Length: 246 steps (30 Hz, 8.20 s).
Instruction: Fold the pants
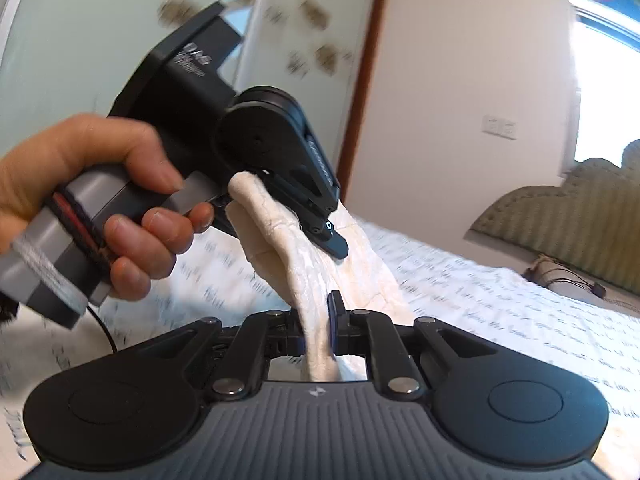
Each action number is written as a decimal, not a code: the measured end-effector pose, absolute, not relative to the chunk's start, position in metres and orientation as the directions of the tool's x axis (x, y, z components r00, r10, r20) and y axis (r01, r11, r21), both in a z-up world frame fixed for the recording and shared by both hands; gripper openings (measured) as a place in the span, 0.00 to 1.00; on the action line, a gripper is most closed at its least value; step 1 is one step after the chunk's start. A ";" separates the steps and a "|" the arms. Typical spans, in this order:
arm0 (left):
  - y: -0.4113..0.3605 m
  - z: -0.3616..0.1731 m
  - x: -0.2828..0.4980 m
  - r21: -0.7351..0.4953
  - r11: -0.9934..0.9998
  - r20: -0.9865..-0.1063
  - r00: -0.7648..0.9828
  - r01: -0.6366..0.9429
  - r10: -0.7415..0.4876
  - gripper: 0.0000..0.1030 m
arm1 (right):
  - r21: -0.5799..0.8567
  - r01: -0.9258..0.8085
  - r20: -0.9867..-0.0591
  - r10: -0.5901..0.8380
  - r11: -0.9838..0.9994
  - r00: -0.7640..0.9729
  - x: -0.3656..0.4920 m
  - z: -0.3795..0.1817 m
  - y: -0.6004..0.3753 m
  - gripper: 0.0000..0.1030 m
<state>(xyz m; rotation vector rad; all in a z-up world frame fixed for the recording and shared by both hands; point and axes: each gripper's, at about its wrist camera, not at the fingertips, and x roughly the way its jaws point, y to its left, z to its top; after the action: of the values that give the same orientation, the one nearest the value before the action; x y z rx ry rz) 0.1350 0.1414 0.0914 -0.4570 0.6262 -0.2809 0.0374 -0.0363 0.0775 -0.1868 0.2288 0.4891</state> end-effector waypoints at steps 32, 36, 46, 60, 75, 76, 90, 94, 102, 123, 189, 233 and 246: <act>-0.241 0.055 0.138 -0.248 0.779 -0.597 0.542 0.576 -0.591 0.13 | 0.315 0.020 -0.247 0.061 0.949 0.967 -0.032 0.056 -0.284 0.11; -0.270 0.034 0.140 -0.226 0.760 -0.625 0.507 0.610 -0.593 0.13 | 0.401 0.092 -0.280 0.027 0.911 0.960 -0.043 0.044 -0.305 0.11; -0.265 0.018 0.151 -0.262 0.760 -0.696 0.428 0.595 -0.576 0.47 | 0.657 0.188 -0.384 0.109 0.730 0.917 -0.051 0.007 -0.342 0.22; -0.231 0.066 0.136 -0.197 0.744 -0.576 0.538 0.639 -0.615 0.88 | 0.741 0.229 -0.383 0.116 0.632 0.917 -0.049 -0.006 -0.374 0.49; -0.030 0.025 0.072 -0.055 0.929 -0.605 0.728 0.366 -0.323 0.90 | 0.599 -0.125 -0.308 0.372 0.791 0.876 -0.047 0.040 -0.325 0.52; -0.025 0.022 0.063 -0.027 0.919 -0.604 0.726 0.394 -0.329 0.90 | 0.613 -0.212 -0.296 0.470 0.761 0.831 -0.044 0.038 -0.312 0.52; 0.001 0.017 0.064 -0.106 0.954 -0.608 0.740 0.281 -0.286 0.91 | 0.329 -0.348 -0.486 0.474 0.878 0.734 -0.006 0.015 -0.207 0.71; 0.007 0.020 0.070 -0.097 0.967 -0.612 0.752 0.234 -0.244 0.91 | 0.123 -0.532 -0.538 0.507 0.838 0.674 -0.019 0.009 -0.150 0.89; 0.009 0.020 0.074 -0.088 0.972 -0.621 0.751 0.218 -0.225 0.91 | 0.176 -0.726 -0.496 0.697 0.665 0.518 -0.046 0.048 -0.203 0.88; -0.081 -0.029 0.048 0.019 0.870 -0.642 0.673 0.493 -0.368 0.89 | 0.049 -0.478 -0.732 0.357 0.877 0.580 0.197 0.026 -0.194 0.29; -0.074 -0.045 0.157 -0.530 0.716 -0.566 0.439 0.455 -0.698 0.16 | 0.804 -0.012 -0.394 0.547 0.595 0.739 0.086 -0.035 -0.459 0.18; 0.025 -0.012 0.159 -0.013 0.929 -0.611 0.732 0.370 -0.301 0.55 | 0.135 -0.191 -0.602 0.234 0.972 0.764 0.163 0.005 -0.206 0.39; -0.002 -0.007 0.114 0.169 0.959 -0.549 0.830 0.226 -0.099 0.96 | 0.228 -0.160 -0.591 0.267 0.960 0.761 0.122 0.013 -0.197 0.42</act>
<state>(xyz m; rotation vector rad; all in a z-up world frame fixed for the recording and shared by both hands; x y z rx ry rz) 0.1139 -0.0023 -0.0066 0.2320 0.5665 -0.1741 0.1217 -0.1972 0.0131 0.1682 0.6664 0.2334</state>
